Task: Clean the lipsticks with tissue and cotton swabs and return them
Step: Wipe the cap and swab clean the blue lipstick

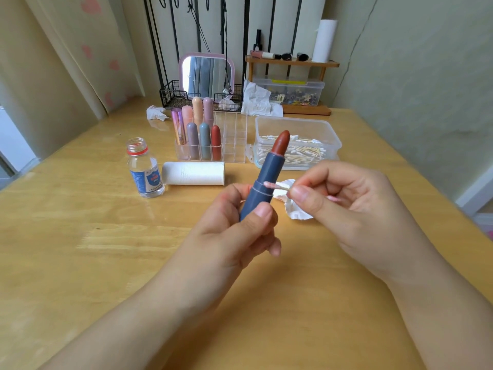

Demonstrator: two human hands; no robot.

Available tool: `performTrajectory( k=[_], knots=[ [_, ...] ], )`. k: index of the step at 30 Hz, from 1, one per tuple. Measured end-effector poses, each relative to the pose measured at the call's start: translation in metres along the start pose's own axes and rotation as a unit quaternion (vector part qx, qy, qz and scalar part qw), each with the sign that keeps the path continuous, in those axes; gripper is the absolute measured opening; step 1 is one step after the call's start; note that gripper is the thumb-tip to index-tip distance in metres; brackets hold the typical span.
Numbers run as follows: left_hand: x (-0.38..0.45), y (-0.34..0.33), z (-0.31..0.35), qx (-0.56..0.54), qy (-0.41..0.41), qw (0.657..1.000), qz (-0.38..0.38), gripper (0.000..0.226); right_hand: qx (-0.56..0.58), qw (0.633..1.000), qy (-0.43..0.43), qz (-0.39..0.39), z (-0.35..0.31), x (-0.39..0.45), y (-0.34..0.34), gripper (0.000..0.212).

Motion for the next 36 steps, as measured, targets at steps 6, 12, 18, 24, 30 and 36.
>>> performTrajectory(
  k=[6, 12, 18, 24, 30, 36],
  knots=[
    [0.0011, -0.0003, -0.0029, -0.011, 0.007, 1.000, -0.013, 0.024, 0.021, 1.000, -0.011, 0.005, 0.0017, 0.0005, -0.0006, 0.016],
    [0.0003, 0.0001, -0.0011, -0.026, 0.013, 1.000, -0.006, 0.030, 0.033, 0.999, -0.013, 0.001, 0.0023, 0.0014, -0.0016, 0.010],
    [0.0009, 0.0002, -0.0022, -0.001, 0.003, 1.000, -0.013, 0.018, 0.030, 0.999, -0.018, 0.001, 0.0034, 0.0016, 0.0019, 0.016],
    [0.0011, 0.0015, -0.0028, 0.005, -0.001, 1.000, -0.028, 0.025, 0.064, 0.998, -0.023, -0.005, 0.0070, 0.0018, -0.0021, 0.015],
    [0.0012, 0.0004, -0.0045, 0.000, 0.002, 1.000, -0.028, 0.029, 0.077, 0.997, -0.030, -0.001, 0.0062, 0.0033, 0.0021, 0.008],
    [0.0011, 0.0003, -0.0067, -0.051, 0.020, 0.997, -0.049, 0.029, 0.065, 0.997, -0.020, -0.031, 0.0025, 0.0012, -0.0025, 0.016]
  ],
)
Point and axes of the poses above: each hand's wrist, its own x-axis towards the middle knuckle, its own y-axis out of the back of the hand, z = x × y, the point moved 1 cm from there along x, towards the middle knuckle, and after that the axes turned 5 degrees about -z, right-handed, at the moved point
